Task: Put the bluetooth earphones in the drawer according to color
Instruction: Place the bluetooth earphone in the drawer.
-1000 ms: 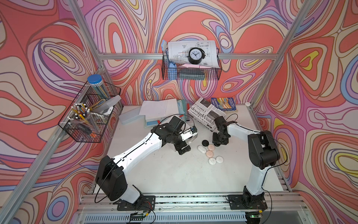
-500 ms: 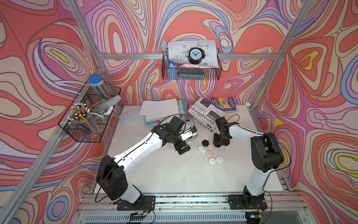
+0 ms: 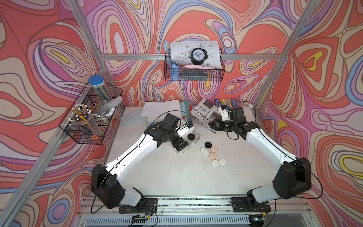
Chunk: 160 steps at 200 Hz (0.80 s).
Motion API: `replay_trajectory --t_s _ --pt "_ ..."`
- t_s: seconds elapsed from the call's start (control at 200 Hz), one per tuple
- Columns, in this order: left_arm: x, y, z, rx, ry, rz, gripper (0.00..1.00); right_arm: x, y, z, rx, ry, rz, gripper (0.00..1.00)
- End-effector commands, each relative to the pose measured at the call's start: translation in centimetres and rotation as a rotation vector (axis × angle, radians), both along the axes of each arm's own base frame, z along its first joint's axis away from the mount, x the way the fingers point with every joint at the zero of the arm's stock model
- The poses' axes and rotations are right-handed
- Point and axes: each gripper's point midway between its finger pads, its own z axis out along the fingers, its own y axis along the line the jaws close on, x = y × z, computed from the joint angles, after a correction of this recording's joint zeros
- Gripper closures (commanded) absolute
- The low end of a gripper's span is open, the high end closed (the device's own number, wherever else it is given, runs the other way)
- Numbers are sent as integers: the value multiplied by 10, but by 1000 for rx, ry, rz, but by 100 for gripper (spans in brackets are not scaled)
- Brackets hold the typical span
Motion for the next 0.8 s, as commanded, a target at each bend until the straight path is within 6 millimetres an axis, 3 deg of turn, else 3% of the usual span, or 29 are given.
replay_trajectory --t_s 0.0,0.411,0.796 --pt "1 14 8 17 -15 19 1 -13 38 36 61 -120 153 100" --pt "-1 35 3 27 11 28 1 -39 107 20 95 -123 342 100" --pt "-7 29 4 -8 40 0 1 -45 129 -19 101 -76 375 100"
